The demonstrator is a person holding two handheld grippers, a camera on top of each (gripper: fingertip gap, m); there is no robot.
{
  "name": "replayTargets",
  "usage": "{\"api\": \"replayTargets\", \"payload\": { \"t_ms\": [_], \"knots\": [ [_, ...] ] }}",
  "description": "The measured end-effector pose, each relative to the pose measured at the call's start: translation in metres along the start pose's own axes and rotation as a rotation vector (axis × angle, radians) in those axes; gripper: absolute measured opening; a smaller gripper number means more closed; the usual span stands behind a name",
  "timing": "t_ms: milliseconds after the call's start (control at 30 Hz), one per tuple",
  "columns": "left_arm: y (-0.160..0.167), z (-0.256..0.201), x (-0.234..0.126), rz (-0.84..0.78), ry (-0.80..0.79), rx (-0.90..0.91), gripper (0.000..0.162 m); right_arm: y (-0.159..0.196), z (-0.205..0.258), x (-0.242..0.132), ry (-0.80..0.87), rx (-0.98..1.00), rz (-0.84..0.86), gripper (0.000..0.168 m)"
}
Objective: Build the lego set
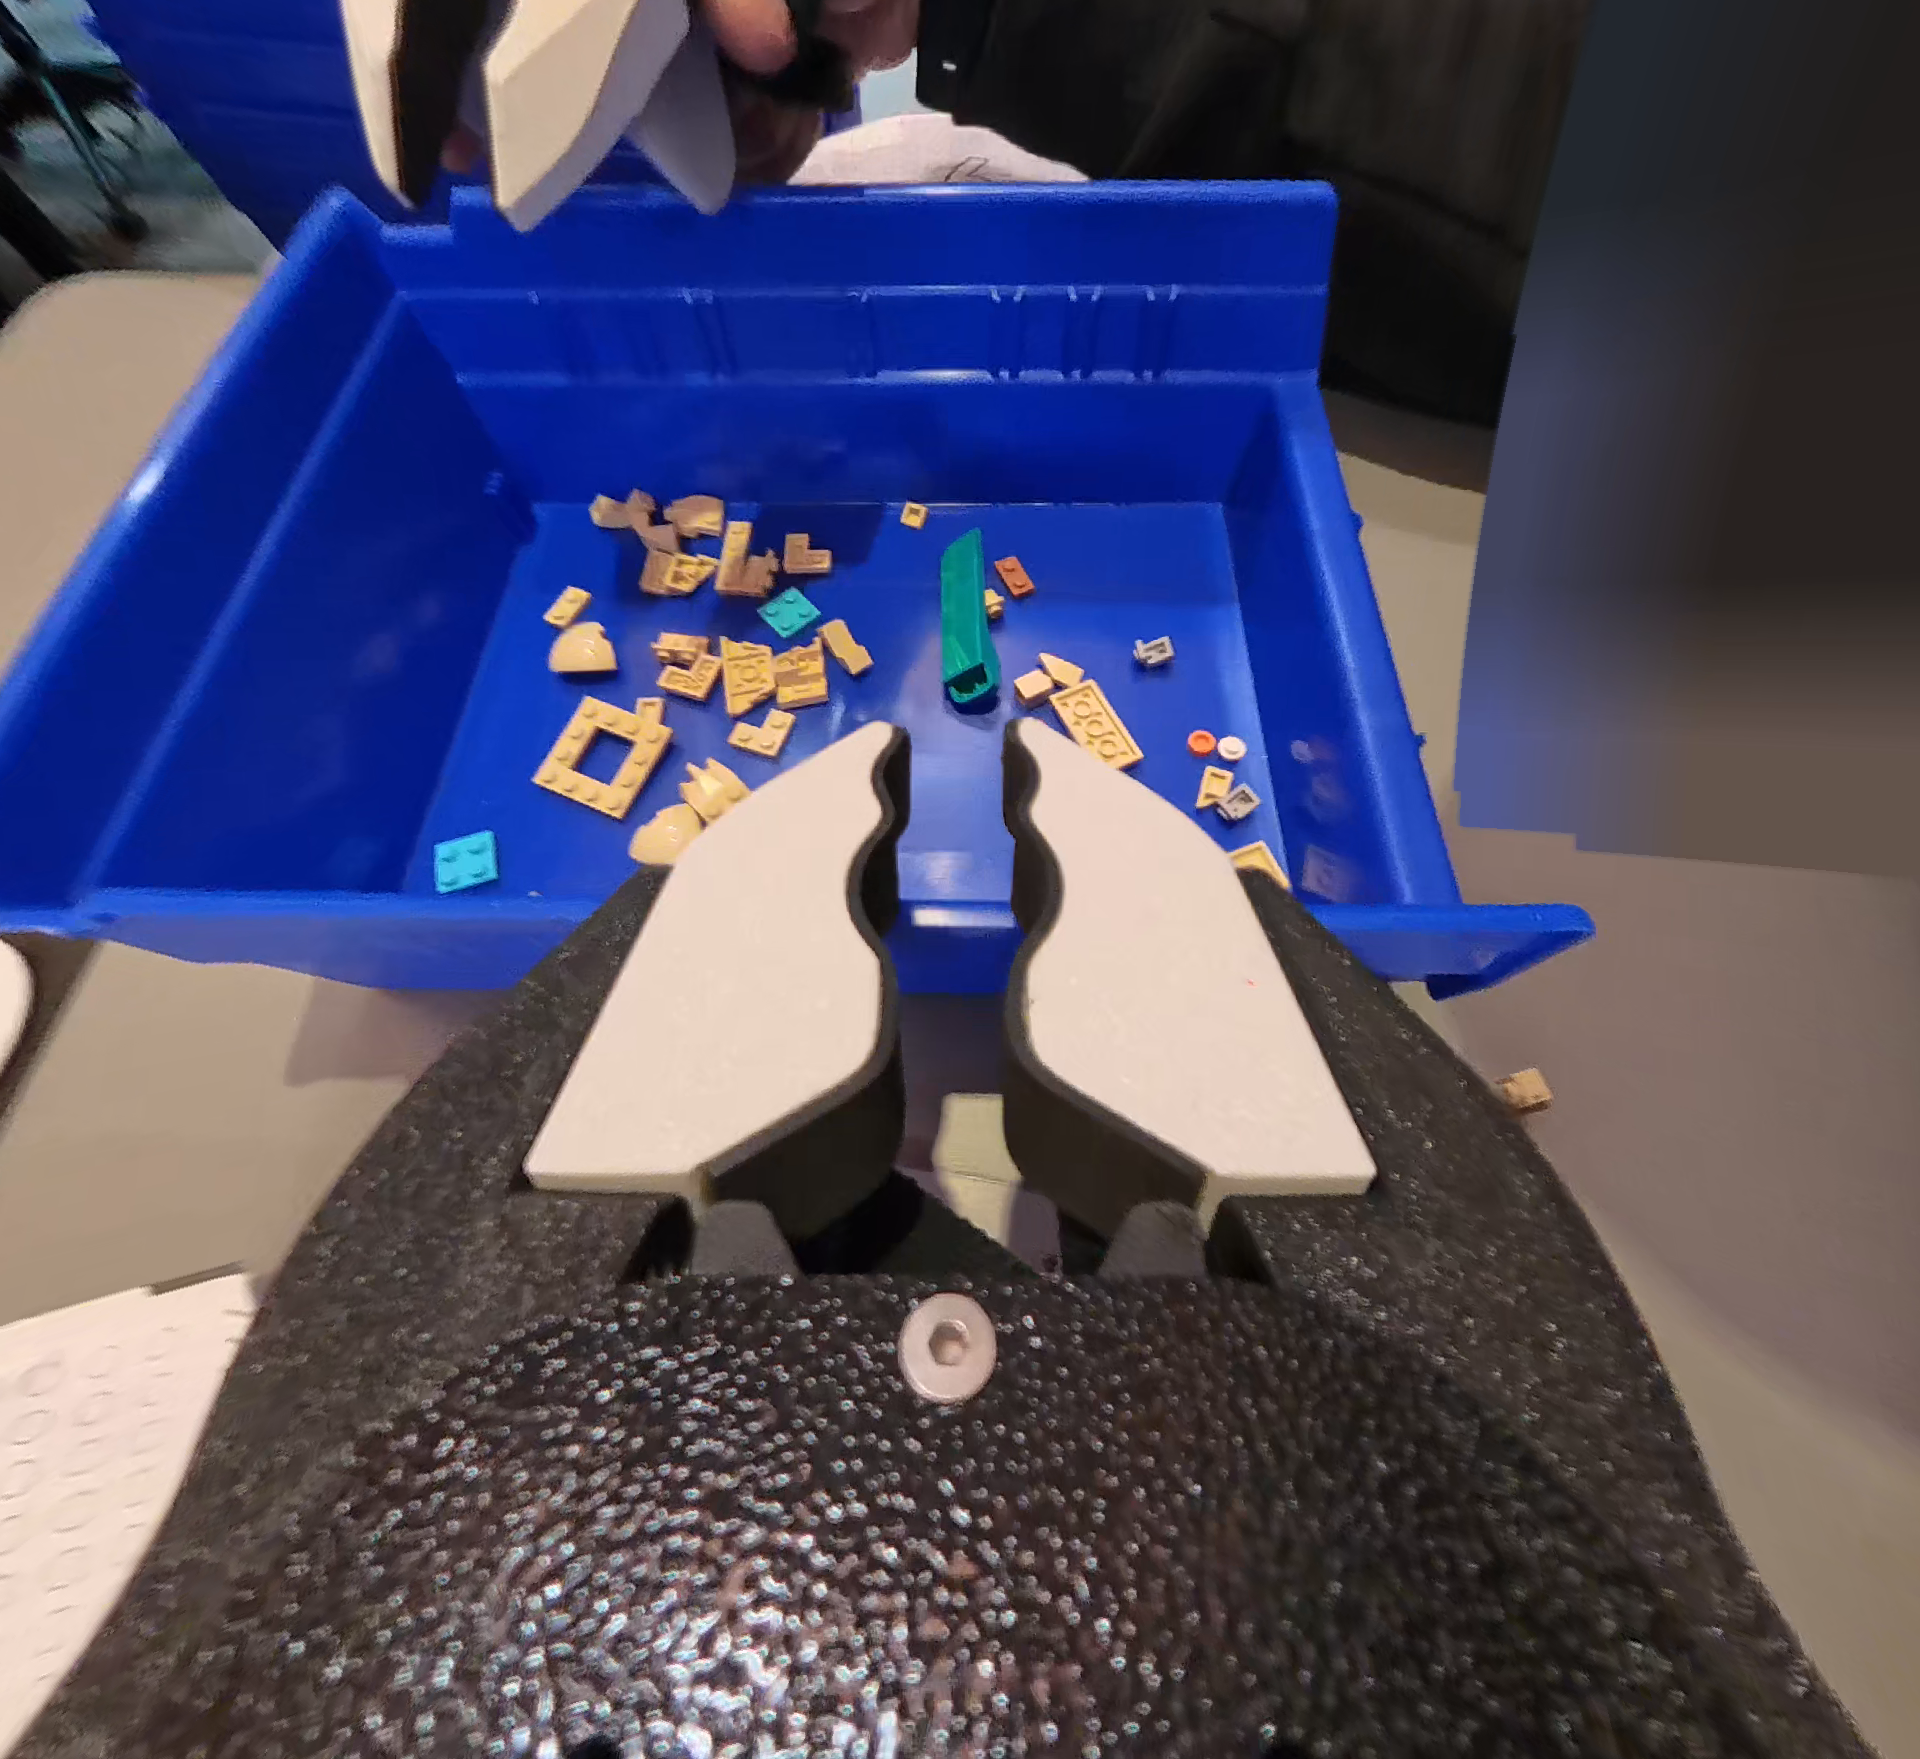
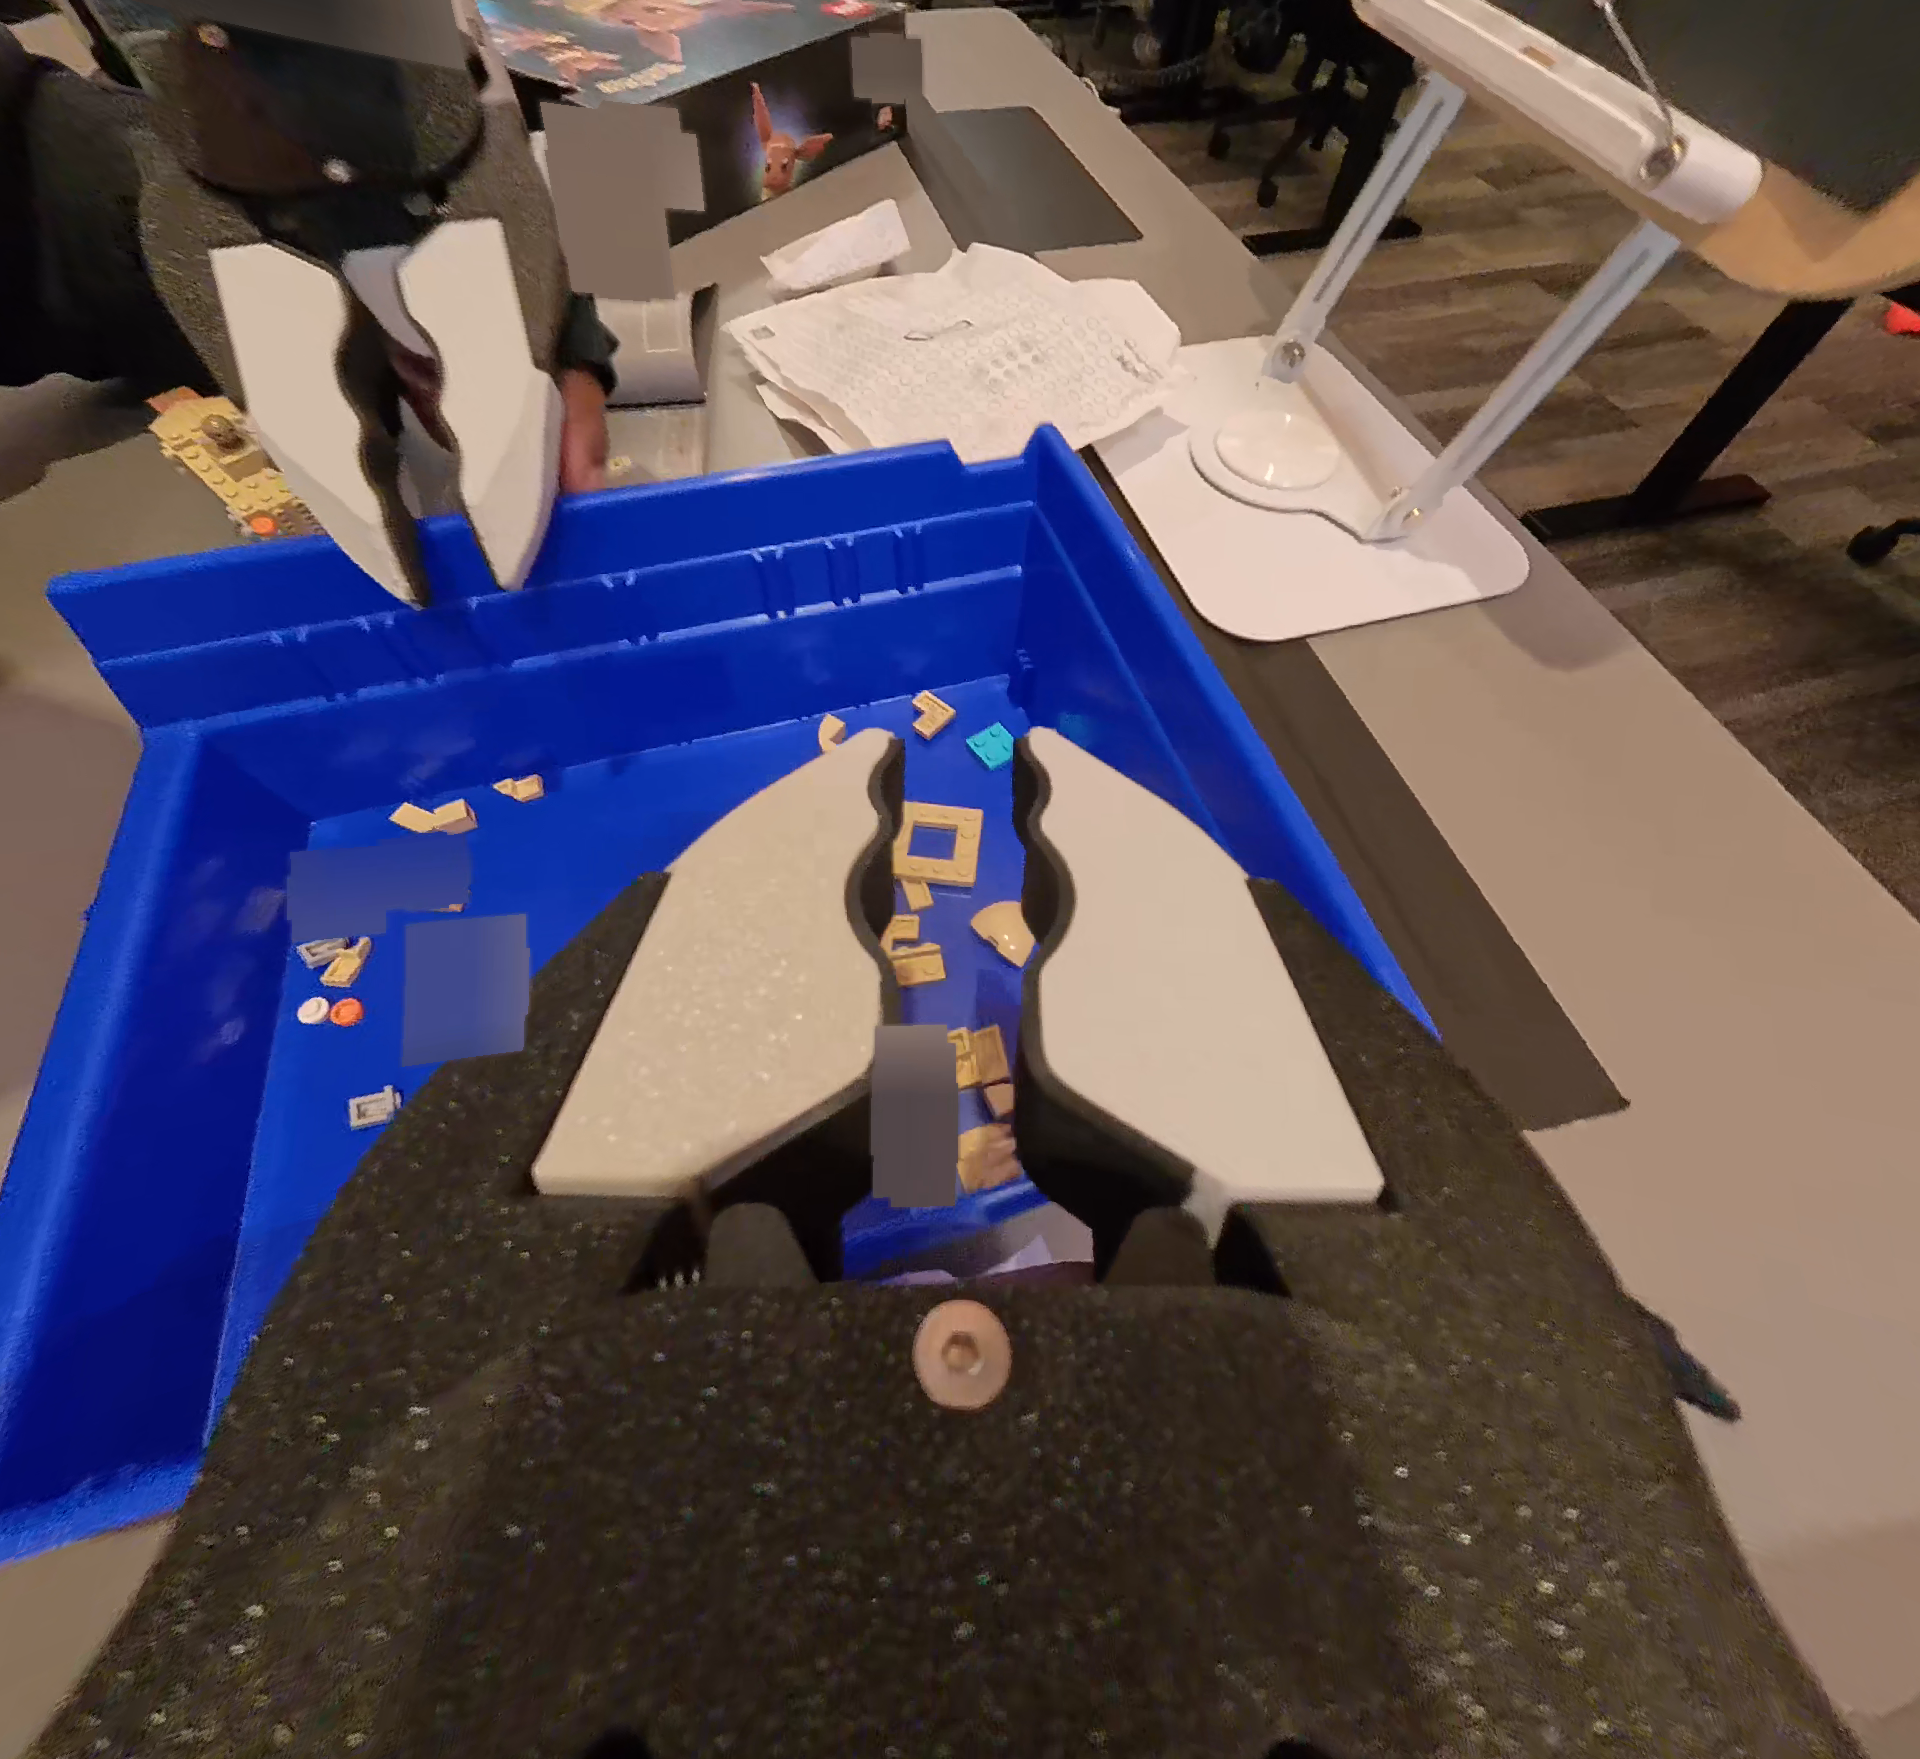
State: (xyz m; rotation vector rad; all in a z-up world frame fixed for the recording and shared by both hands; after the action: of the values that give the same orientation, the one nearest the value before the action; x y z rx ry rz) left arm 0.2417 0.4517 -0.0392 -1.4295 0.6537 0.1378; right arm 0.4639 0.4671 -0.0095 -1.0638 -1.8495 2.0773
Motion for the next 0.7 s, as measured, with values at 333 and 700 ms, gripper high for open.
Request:
{"api": "replayTargets", "payload": {
  "t_ms": [333, 700],
  "knots": [
    [0.005, 0.002, 0.001, 0.028, -0.005, -0.040, 0.017, 0.011, 0.003, 0.016, -0.057, 0.045, 0.066, 0.021],
    [0.006, 0.003, 0.000, 0.019, -0.004, -0.040, 0.016, 0.013, 0.002, 0.016, -0.063, 0.063, 0.058, 0.021]
  ]
}}
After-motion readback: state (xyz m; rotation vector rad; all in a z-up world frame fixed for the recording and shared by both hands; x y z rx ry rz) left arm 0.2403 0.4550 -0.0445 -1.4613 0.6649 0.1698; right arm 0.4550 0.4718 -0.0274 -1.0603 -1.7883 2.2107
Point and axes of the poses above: each gripper's, where its closed fingertips meet, x out along the fingers, y out of its underside, z = x × y across the jaws, the point moved 6 cm from there along -x, back along the fingers
